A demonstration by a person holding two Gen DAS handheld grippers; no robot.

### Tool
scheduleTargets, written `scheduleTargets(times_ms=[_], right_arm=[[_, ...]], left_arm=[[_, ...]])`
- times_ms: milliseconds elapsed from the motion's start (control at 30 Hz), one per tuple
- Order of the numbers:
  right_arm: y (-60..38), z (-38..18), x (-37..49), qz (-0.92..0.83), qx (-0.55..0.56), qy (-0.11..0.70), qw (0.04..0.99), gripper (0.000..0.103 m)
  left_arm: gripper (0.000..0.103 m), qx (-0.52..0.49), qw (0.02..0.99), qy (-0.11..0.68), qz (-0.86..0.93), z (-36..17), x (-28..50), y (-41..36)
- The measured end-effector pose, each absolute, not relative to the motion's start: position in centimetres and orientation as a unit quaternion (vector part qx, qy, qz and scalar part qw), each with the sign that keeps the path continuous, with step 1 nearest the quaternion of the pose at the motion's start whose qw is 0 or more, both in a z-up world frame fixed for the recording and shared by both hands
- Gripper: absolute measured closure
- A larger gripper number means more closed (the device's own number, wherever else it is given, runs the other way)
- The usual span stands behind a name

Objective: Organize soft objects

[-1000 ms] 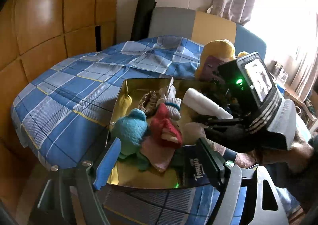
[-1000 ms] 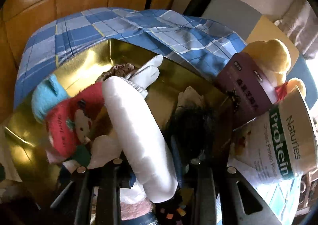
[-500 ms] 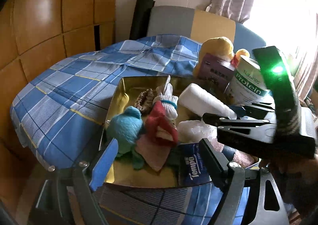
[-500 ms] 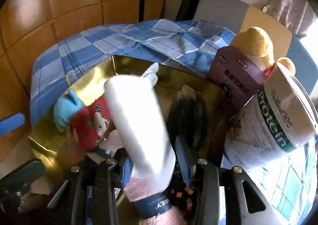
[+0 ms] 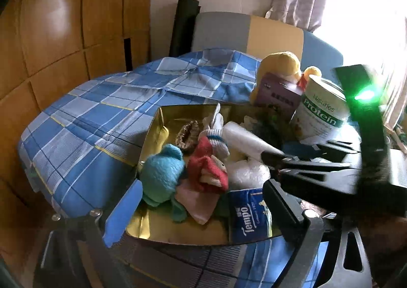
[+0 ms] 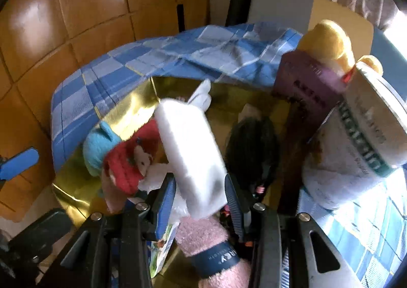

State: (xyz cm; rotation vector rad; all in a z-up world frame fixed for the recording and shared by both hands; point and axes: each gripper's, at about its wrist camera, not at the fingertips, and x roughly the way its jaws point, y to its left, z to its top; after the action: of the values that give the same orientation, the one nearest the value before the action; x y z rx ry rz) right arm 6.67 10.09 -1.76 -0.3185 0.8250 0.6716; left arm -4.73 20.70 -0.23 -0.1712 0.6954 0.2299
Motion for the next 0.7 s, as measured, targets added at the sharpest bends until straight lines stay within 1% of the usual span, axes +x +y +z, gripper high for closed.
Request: scheduleTargets(times_ms=[33,100,133,233,433,700], right_arm=[[9.7,-1.2,6.3,0.315,-0.145,0.383,0.856,0.060],[8.8,-0.5,5.6,0.307,-0.132,0.370,0.867,0.047],[8.3,-0.2,5.3,0.301,-0.126,0.365,0.872,0.045],[6.5,0.3,4.2,0.265,-0.102,0.353,0.892,0.044],[3.5,0.1,2.3,0.183,-0.066,0.349,0.917,0.043],[0.5,-0.7,1.5,0.145,-0.058,0.355,0.922,0.043]], left_arm=[[0.006,-0.084,0.930,0.340,0.114,-0.2,-4.7,20.7],[0.005,-0.085,0.929,0.339,0.118,-0.1,-4.7,20.6],[0.003,-0.085,0.929,0.339,0.119,-0.1,-4.7,20.6],[0.000,-0.087,0.930,0.335,0.124,0.1,-4.9,20.4],[0.000,-0.095,0.930,0.335,0.118,0.5,-5.0,19.1],[0.000,-0.068,0.933,0.332,0.122,0.7,-5.2,16.8]])
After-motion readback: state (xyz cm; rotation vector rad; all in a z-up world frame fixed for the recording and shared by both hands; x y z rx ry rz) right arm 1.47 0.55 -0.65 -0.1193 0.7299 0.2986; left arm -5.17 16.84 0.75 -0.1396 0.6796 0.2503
